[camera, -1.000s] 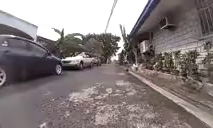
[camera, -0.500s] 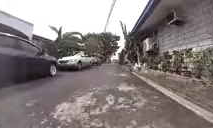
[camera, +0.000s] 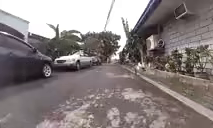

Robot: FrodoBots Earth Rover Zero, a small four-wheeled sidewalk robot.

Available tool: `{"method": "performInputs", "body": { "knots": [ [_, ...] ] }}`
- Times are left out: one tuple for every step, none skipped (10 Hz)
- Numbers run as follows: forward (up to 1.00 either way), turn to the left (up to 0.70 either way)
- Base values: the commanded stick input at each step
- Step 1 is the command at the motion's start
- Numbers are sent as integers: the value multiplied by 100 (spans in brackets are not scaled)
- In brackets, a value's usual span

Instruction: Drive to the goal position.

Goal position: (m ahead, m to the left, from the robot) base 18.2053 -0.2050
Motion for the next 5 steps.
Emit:
{"method": "performInputs", "body": {
  "knots": [
    [100,0],
    [100,0],
    [100,0],
    [100,0],
    [100,0]
  ]
}}
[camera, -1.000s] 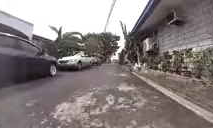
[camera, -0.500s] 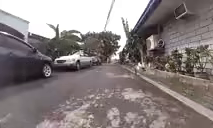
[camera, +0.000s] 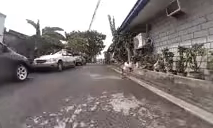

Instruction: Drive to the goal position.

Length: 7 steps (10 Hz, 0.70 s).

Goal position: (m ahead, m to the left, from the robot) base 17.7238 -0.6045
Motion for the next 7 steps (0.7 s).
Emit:
{"method": "performInputs", "body": {
  "knots": [
    [100,0],
    [100,0],
    [100,0],
    [100,0],
    [100,0],
    [100,0],
    [100,0]
  ]
}}
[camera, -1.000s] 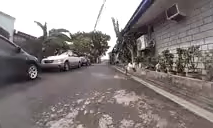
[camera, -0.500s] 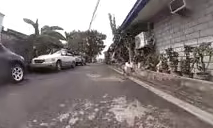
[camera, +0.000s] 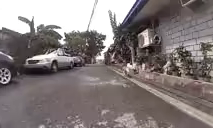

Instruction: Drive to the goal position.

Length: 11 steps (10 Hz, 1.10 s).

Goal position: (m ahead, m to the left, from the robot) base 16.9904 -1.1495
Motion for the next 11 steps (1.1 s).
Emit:
{"method": "performInputs", "body": {
  "knots": [
    [100,0],
    [100,0],
    [100,0],
    [100,0],
    [100,33],
    [100,7],
    [100,0],
    [100,0],
    [100,0],
    [100,0],
    [100,0]
  ]
}}
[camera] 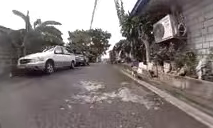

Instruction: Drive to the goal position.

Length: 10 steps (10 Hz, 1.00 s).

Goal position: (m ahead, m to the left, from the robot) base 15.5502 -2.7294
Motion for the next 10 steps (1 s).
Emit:
{"method": "performInputs", "body": {
  "knots": [
    [100,0],
    [100,0],
    [100,0],
    [100,0],
    [100,0],
    [100,0],
    [100,0],
    [100,0],
    [100,0],
    [100,0]
  ]
}}
